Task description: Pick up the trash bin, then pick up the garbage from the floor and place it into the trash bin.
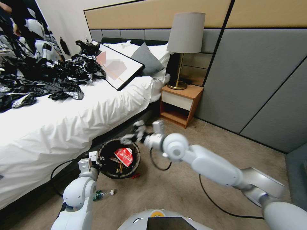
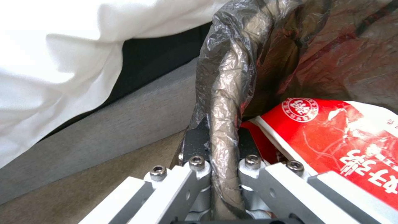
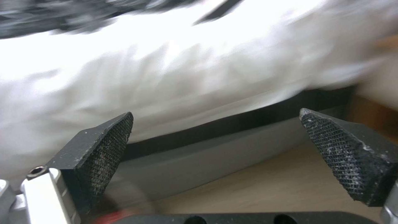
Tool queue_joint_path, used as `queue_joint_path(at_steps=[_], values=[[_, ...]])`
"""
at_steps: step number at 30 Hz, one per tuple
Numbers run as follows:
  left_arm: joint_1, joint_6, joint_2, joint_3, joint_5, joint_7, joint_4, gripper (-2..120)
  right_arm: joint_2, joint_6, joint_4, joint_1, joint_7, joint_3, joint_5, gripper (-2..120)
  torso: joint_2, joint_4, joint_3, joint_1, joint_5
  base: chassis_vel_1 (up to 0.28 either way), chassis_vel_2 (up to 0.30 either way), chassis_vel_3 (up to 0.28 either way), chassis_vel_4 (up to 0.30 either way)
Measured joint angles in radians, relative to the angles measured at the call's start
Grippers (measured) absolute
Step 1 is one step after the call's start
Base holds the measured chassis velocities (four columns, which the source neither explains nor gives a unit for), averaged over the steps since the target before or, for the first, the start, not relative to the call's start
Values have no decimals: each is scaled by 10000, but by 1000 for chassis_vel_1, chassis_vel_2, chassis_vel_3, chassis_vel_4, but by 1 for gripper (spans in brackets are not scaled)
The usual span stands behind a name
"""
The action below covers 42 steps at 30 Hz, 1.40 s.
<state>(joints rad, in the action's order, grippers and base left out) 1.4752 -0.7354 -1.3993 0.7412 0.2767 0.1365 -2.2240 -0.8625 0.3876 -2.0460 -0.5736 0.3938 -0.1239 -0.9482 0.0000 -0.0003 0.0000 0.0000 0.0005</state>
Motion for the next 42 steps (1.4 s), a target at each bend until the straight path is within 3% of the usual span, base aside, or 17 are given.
queue_joint_path(at_steps=[2,3,5,6,7,8,10,11,14,15,17,21,42], values=[[28,0,-8,2,31,34,-54,0,95,-457,115,-1070,-188,1359,1315,100,1,2,0,0,-3,0,0,0,0],[28,0,-8,2,31,34,-54,0,95,-457,115,-1070,-188,1359,1315,100,1,2,0,0,-3,0,0,0,0],[54,-1,-19,-11,49,47,-89,0,-44,-924,226,-2519,-599,2779,2952,100,0,-4,0,0,3,0,0,0,0],[74,0,-20,-16,70,47,-140,0,-166,-1174,224,-3201,-832,3445,3588,100,0,11,0,0,2,0,0,0,0],[74,0,-20,-16,70,47,-140,0,-166,-1174,224,-3201,-832,3445,3588,100,0,11,0,0,2,0,0,0,0],[88,0,-6,-5,100,56,-186,0,-393,-1556,179,-4274,-1114,4432,4344,100,0,-3,0,0,-3,0,0,0,0],[118,0,9,22,111,63,-216,0,-831,-2005,97,-5503,-1334,5441,4979,100,1,-2,-1,0,1,0,0,0,0],[118,0,9,22,111,63,-216,0,-831,-2005,97,-5503,-1334,5441,4979,100,1,-2,-1,0,1,0,0,0,0],[192,-1,-29,23,117,76,-261,0,-1981,-2652,-103,-7228,-1510,6470,5847,100,1,-2,-1,0,-4,0,0,0,0],[192,-1,-29,23,117,76,-261,0,-1981,-2652,-103,-7228,-1510,6470,5847,100,1,-2,-1,0,-4,0,0,0,0],[214,0,-74,-22,114,119,-325,0,-3100,-2996,-156,-7952,-1589,6847,6803,100,1,3,-1,0,-3,0,0,0,0],[257,11,-117,-55,82,189,-430,0,-3821,-3169,-255,-8396,-1624,7002,7200,100,1,4,-1,0,-8,0,0,0,0],[471,185,69,-14,59,181,-563,0,-4210,-3361,442,-8530,-1814,6863,7331,100,1,2,0,0,-6,0,0,0,0]])
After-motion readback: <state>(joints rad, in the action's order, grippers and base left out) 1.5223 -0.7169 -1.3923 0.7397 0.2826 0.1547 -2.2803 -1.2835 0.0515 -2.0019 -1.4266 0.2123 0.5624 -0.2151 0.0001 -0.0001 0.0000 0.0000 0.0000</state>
